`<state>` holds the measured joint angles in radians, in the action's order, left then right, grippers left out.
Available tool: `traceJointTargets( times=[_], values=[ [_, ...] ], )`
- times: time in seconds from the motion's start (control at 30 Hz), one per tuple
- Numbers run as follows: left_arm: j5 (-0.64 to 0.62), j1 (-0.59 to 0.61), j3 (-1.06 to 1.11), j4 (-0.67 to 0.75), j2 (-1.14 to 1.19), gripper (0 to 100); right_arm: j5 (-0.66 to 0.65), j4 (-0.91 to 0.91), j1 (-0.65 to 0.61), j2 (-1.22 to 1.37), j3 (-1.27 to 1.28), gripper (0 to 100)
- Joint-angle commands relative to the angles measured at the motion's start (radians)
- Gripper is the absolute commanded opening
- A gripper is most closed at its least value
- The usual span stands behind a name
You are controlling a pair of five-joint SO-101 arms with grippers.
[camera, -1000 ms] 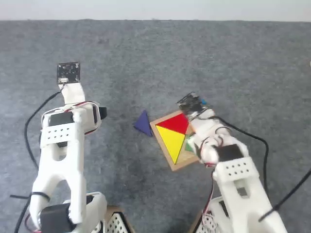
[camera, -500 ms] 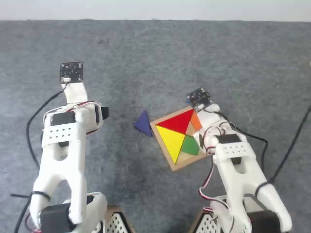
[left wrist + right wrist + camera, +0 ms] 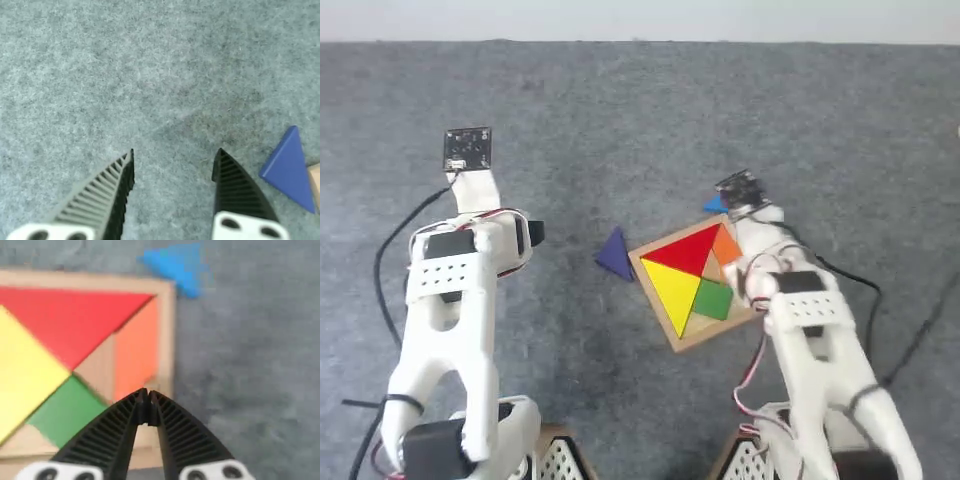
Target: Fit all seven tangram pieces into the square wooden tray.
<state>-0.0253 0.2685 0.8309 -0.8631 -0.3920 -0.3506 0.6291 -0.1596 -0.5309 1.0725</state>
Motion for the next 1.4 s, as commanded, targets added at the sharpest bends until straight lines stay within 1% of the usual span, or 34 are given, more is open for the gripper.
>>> traceJointTargets(
  times=[0.0,0.1,0.2,0.33,0.47,0.53,0.8,0.93,1.07,1.27,1.37],
  values=[
    [0.006,-0.008,-0.008,0.018,-0.005,24,0.003,0.061,0.13,-0.197,-0.02,0.6],
    [0.006,-0.008,-0.008,0.018,-0.005,24,-0.043,0.131,0.193,-0.177,-0.109,0.6],
    [0.006,-0.009,-0.001,0.025,-0.003,24,-0.071,0.197,0.214,-0.087,-0.235,0.6],
    [0.008,-0.02,0.036,0.089,-0.003,24,-0.097,0.219,0.159,0.079,-0.374,1.9],
    [0.009,-0.031,0.039,0.091,-0.005,24,-0.095,0.211,0.077,0.26,-0.512,12.3],
    [0.009,-0.031,0.041,0.092,-0.005,24,-0.095,0.209,0.044,0.346,-0.594,15.3],
    [0.009,-0.031,0.041,0.094,-0.005,24,-0.095,0.214,-0.038,0.657,-0.872,15.4],
    [0.009,-0.031,0.041,0.094,-0.005,24,-0.095,0.219,-0.041,0.823,-1.005,15.7],
    [0.011,-0.031,0.041,0.095,-0.005,24,-0.095,0.219,-0.041,0.929,-1.092,15.9],
    [0.011,-0.031,0.041,0.095,-0.005,24,-0.094,0.236,-0.059,0.946,-1.099,15.9],
    [0.012,-0.048,0.041,0.095,-0.005,24,-0.029,0.239,-0.085,0.944,-1.099,15.9]
  ],
)
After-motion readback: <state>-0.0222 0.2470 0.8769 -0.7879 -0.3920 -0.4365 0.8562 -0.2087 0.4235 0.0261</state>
